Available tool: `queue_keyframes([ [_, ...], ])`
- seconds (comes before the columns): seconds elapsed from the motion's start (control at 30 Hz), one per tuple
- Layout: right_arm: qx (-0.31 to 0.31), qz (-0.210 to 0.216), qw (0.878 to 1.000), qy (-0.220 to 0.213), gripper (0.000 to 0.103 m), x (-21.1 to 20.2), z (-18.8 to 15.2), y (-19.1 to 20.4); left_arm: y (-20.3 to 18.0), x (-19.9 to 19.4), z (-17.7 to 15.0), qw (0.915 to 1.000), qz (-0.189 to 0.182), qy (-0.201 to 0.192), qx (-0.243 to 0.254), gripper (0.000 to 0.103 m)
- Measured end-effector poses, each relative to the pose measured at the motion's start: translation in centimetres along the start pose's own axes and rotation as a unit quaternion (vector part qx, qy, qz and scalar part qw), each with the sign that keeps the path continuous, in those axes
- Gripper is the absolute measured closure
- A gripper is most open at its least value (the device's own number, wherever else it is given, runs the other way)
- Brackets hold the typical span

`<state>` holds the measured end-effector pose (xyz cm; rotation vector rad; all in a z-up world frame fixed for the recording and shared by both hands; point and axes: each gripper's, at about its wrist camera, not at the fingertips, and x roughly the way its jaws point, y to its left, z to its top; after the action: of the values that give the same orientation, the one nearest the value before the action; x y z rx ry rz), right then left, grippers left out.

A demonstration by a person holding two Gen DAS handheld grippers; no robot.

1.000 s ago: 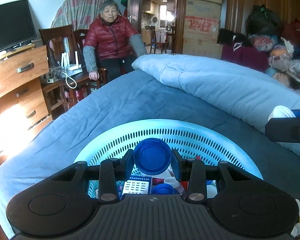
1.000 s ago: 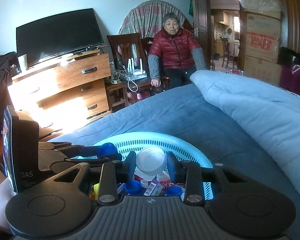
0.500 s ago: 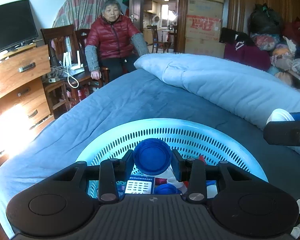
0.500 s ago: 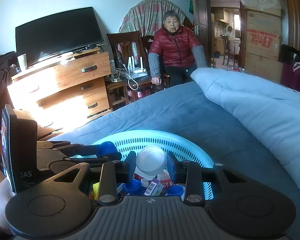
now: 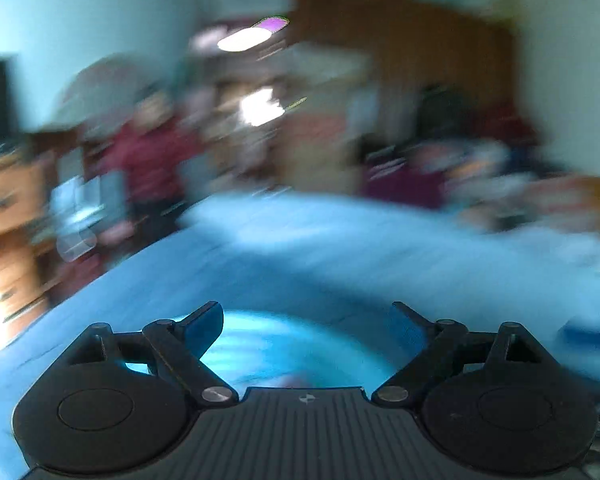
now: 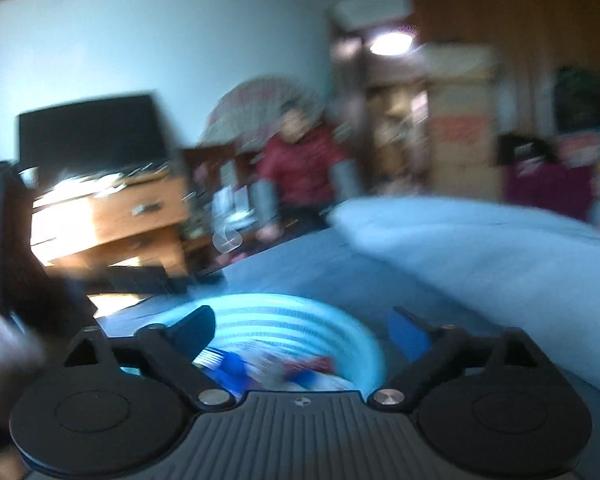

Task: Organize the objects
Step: 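Carry the blue and white caps over the blue basket and open both tools, then grasp a clear cap with the left tool while the right tool grasps a ridged white cap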

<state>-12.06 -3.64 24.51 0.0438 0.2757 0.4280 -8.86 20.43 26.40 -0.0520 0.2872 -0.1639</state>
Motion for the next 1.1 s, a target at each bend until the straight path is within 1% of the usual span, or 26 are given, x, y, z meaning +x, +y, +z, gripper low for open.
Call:
queue_keyframes([
  [0.03, 0.007, -0.027, 1.000, -0.007, 0.004, -2.4, -2.5, -1.0, -2.1, -1.2, -0.5, 0.9990, -0.039, -0.015, 0.015, 0.007],
  [0.07, 0.012, -0.045, 0.999, 0.018, 0.004, -4.2, -4.6, -2.0, -4.3, -1.9, -1.3, 0.9964, -0.078, -0.020, 0.025, 0.006],
  [0.1, 0.013, -0.056, 0.997, 0.058, 0.006, -5.6, -6.6, -3.1, -6.0, -2.3, -2.2, 0.9927, -0.115, -0.019, 0.030, 0.006],
  [0.13, 0.019, -0.070, 0.993, 0.094, 0.011, -7.0, -8.7, -4.2, -7.7, -2.2, -3.5, 0.9877, -0.153, -0.011, 0.032, 0.006],
  [0.17, 0.024, -0.090, 0.988, 0.123, 0.015, -8.6, -10.8, -5.3, -9.4, -1.7, -5.2, 0.9830, -0.179, 0.003, 0.039, 0.005],
  [0.2, 0.030, -0.110, 0.982, 0.148, 0.018, -10.0, -12.6, -6.3, -11.0, -0.7, -7.2, 0.9799, -0.192, 0.025, 0.048, 0.005],
  [0.23, 0.038, -0.123, 0.978, 0.166, 0.018, -11.3, -14.1, -7.2, -12.0, 0.6, -8.8, 0.9777, -0.197, 0.052, 0.050, 0.010],
  [0.27, 0.052, -0.134, 0.973, 0.183, 0.019, -12.5, -15.5, -8.1, -13.1, 2.4, -10.8, 0.9738, -0.205, 0.085, 0.049, 0.017],
  [0.3, 0.066, -0.141, 0.969, 0.193, 0.022, -13.4, -16.7, -8.9, -13.8, 3.8, -12.4, 0.9707, -0.208, 0.108, 0.052, 0.020],
  [0.33, 0.081, -0.149, 0.964, 0.203, 0.025, -14.6, -17.8, -9.9, -14.7, 5.5, -14.1, 0.9686, -0.203, 0.131, 0.058, 0.027],
  [0.37, 0.087, -0.158, 0.961, 0.209, 0.026, -15.3, -18.6, -10.6, -15.3, 6.9, -15.3, 0.9673, -0.196, 0.149, 0.062, 0.031],
  [0.4, 0.094, -0.170, 0.958, 0.213, 0.027, -16.0, -19.3, -11.4, -15.7, 8.2, -16.3, 0.9652, -0.193, 0.165, 0.063, 0.032],
  [0.43, 0.103, -0.177, 0.955, 0.214, 0.027, -16.3, -19.6, -12.0, -16.2, 9.6, -17.2, 0.9627, -0.193, 0.180, 0.061, 0.034],
  [0.5, 0.123, -0.186, 0.952, 0.211, 0.027, -16.6, -19.9, -13.6, -16.9, 11.2, -18.3, 0.9572, -0.202, 0.200, 0.055, 0.036],
  [0.57, 0.130, -0.190, 0.951, 0.206, 0.027, -16.6, -20.0, -14.7, -18.2, 12.3, -19.2, 0.9517, -0.209, 0.217, 0.061, 0.036],
  [0.6, 0.129, -0.191, 0.951, 0.205, 0.027, -16.3, -20.0, -15.0, -18.5, 12.6, -19.8, 0.9504, -0.206, 0.224, 0.065, 0.036],
  [0.67, 0.130, -0.190, 0.952, 0.203, 0.028, -15.4, -20.0, -15.3, -19.2, 13.3, -20.6, 0.9510, -0.195, 0.230, 0.068, 0.036],
  [0.73, 0.133, -0.190, 0.952, 0.201, 0.028, -15.3, -19.9, -15.4, -19.4, 14.0, -21.0, 0.9513, -0.188, 0.238, 0.057, 0.036],
  [0.93, 0.138, -0.194, 0.951, 0.197, 0.028, -14.6, -19.8, -16.2, -20.3, 14.7, -21.8, 0.9528, -0.184, 0.236, 0.051, 0.037],
  [1.0, 0.140, -0.194, 0.951, 0.195, 0.028, -14.6, -19.7, -16.3, -20.4, 14.6, -21.8, 0.9551, -0.177, 0.231, 0.053, 0.043],
  [1.03, 0.139, -0.194, 0.951, 0.195, 0.029, -14.3, -19.7, -16.4, -20.4, 14.5, -21.7, 0.9564, -0.172, 0.230, 0.054, 0.058],
  [1.07, 0.138, -0.194, 0.952, 0.194, 0.029, -14.3, -19.7, -16.4, -20.5, 14.3, -21.6, 0.9586, -0.160, 0.229, 0.057, 0.063],
  [1.1, 0.136, -0.194, 0.952, 0.192, 0.032, -14.0, -19.7, -16.5, -20.3, 14.2, -21.4, 0.9607, -0.150, 0.226, 0.058, 0.063],
])
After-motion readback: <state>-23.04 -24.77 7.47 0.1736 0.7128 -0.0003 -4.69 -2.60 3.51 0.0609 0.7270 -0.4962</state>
